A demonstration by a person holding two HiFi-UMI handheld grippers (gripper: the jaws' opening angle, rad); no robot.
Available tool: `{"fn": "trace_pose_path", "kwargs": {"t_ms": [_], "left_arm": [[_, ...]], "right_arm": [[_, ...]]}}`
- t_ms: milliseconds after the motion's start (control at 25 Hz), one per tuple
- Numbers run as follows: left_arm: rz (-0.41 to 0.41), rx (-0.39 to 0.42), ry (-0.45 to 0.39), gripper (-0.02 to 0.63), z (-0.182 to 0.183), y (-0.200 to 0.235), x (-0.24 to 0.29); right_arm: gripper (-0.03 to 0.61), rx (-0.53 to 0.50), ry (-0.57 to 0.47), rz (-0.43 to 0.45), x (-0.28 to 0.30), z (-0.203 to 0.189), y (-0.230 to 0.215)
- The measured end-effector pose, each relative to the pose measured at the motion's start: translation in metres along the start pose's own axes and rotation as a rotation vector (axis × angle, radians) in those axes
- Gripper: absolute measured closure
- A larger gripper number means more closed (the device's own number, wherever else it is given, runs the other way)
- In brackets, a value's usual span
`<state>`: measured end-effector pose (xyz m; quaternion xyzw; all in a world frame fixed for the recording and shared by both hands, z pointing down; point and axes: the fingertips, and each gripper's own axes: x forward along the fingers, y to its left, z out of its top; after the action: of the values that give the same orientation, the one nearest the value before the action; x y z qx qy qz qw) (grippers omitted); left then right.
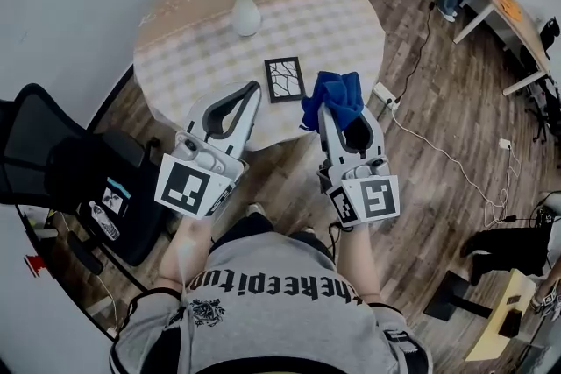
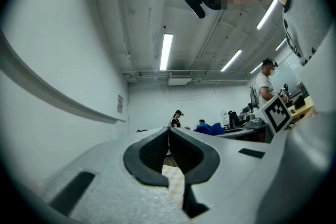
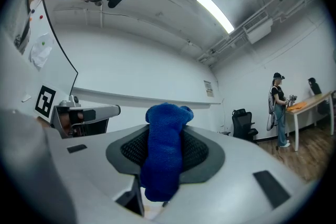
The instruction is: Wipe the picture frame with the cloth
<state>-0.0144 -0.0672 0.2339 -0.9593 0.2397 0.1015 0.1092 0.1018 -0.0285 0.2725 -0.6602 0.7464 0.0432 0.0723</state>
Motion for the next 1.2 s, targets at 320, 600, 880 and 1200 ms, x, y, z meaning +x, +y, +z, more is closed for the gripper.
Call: {"fn": "trace_pose_path", "kwargs": {"t_ms": [320, 600, 880, 1200], "left_arm": [[-0.047, -0.011, -0.003, 0.598, -0.006, 0.024, -0.007], [-0.079, -0.046, 0.003, 0.597, -0.017, 0.029, -0.003], [-0.076, -0.057, 0.024, 0.598, -0.031, 0.039, 0.008], [-0.033, -0.056, 0.029, 0.597, -0.042, 0.072, 0.036]], "right_arm": [[0.433, -0.007, -0.002, -0.049, 0.014, -0.005, 0.015], [0.433, -0.014, 0.022, -0.072, 0.02, -0.013, 0.019], [0.433, 0.003, 0.039, -0.081, 0.034, -0.023, 0.006], [0.433, 0.006, 0.058, -0.032, 0.082, -0.033, -0.008]]}}
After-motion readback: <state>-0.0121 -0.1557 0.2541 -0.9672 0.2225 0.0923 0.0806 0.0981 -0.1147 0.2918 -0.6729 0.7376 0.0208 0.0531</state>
